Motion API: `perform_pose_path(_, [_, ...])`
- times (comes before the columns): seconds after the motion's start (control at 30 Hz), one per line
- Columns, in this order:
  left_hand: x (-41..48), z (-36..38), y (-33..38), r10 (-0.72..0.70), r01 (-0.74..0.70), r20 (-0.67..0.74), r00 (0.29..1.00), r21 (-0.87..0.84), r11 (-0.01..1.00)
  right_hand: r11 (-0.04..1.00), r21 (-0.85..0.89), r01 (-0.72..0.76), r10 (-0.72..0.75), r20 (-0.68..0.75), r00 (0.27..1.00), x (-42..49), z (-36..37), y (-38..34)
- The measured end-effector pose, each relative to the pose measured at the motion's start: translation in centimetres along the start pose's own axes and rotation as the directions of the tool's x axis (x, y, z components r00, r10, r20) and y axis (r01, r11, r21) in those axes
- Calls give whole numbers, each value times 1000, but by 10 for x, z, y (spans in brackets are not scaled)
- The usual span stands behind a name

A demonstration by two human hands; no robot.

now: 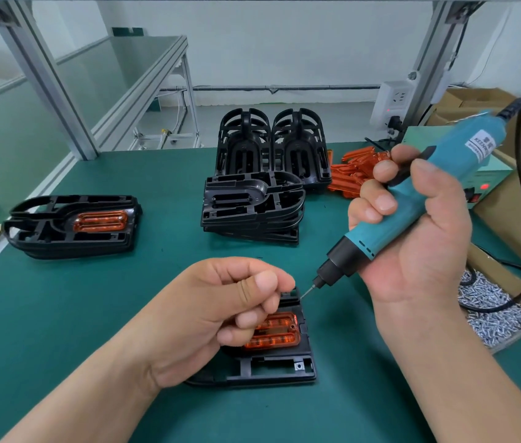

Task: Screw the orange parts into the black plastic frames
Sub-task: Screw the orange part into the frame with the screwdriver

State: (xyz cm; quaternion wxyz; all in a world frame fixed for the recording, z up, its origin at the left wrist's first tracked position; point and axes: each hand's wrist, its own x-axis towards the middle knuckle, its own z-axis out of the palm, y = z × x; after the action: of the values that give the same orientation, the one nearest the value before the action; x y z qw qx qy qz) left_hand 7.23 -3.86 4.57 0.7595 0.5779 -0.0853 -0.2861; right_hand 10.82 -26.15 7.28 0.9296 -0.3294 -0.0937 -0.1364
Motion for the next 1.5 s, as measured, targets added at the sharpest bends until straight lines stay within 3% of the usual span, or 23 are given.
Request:
perform_pose_path(0.43, [1,5,-3,-31,34,-36,999,66,997,992,120,31,-29,-12,1000,-5,8,-2])
perform_pose_path(1.2, [-1,8,-3,-16,18,-12,1000,89,996,998,48,34,-36,31,999,-9,10,3])
perform_pose_path(1.5, [1,8,-5,42,-30,-54,998,208,978,999,-10,48,-47,46,998,-9,10,8])
